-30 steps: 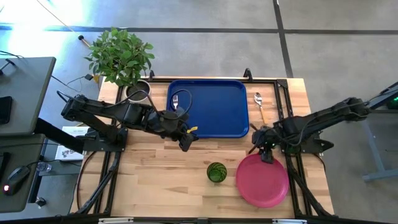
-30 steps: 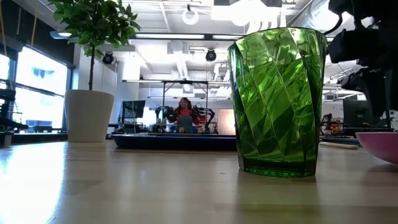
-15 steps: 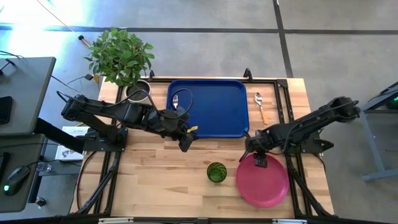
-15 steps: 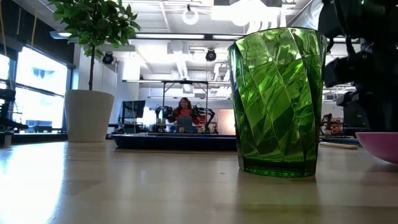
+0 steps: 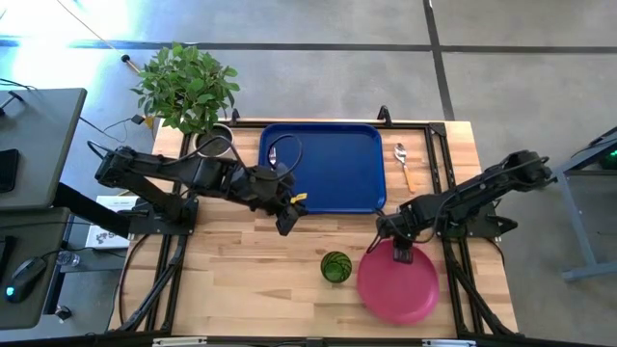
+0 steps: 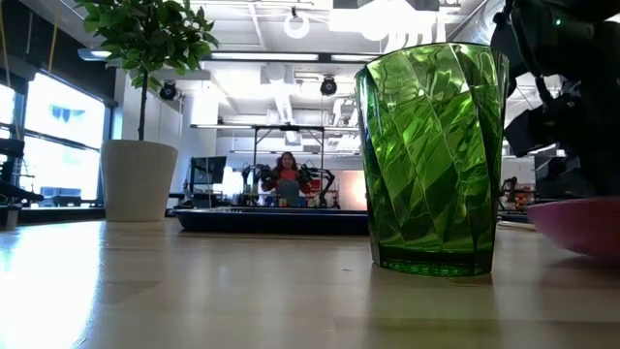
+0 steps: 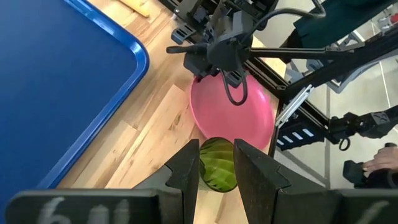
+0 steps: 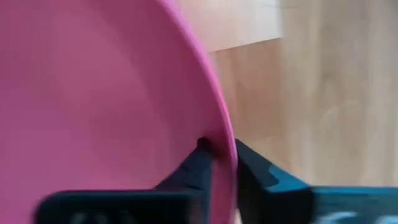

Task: Pick and place plate/cup/fork/spoon on tray
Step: Put the pink plate on the blue serving tray

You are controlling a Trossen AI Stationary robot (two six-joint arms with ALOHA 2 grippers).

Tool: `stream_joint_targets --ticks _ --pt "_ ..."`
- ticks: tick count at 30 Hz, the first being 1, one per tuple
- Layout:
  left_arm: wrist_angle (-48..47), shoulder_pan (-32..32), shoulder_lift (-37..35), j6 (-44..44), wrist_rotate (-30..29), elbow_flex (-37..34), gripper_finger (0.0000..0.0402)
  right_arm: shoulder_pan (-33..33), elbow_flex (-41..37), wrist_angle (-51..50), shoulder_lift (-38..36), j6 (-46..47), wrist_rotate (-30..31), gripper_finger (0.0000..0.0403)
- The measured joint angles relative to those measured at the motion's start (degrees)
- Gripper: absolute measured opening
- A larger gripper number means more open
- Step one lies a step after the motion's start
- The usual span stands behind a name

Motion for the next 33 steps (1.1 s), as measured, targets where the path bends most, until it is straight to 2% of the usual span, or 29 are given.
stream_joint_targets --ticks 9,14,18,25,33 --pt "-0.03 0.25 0.0 5.35 0.05 0.0 0.009 0.0 -0.17 -3.83 -3.82 0.59 -2.69 0.0004" --pt "-0.75 1.03 0.0 8.95 0.12 0.0 0.009 0.0 -0.23 -8.86 -10.28 2.9 -6.1 0.0001" --pt "-2.49 2.58 0.02 11.17 2.23 0.0 0.009 0.02 1.31 -14.15 -16.38 6.87 -5.89 0.0001" --pt "-4.64 5.26 0.02 15.58 3.4 -0.02 0.009 -0.01 10.16 -25.5 -23.44 13.34 2.75 0.0001" --pt "-4.81 7.38 0.02 23.07 3.49 -0.02 0.009 -0.56 22.14 -39.28 -25.56 20.74 13.41 0.0"
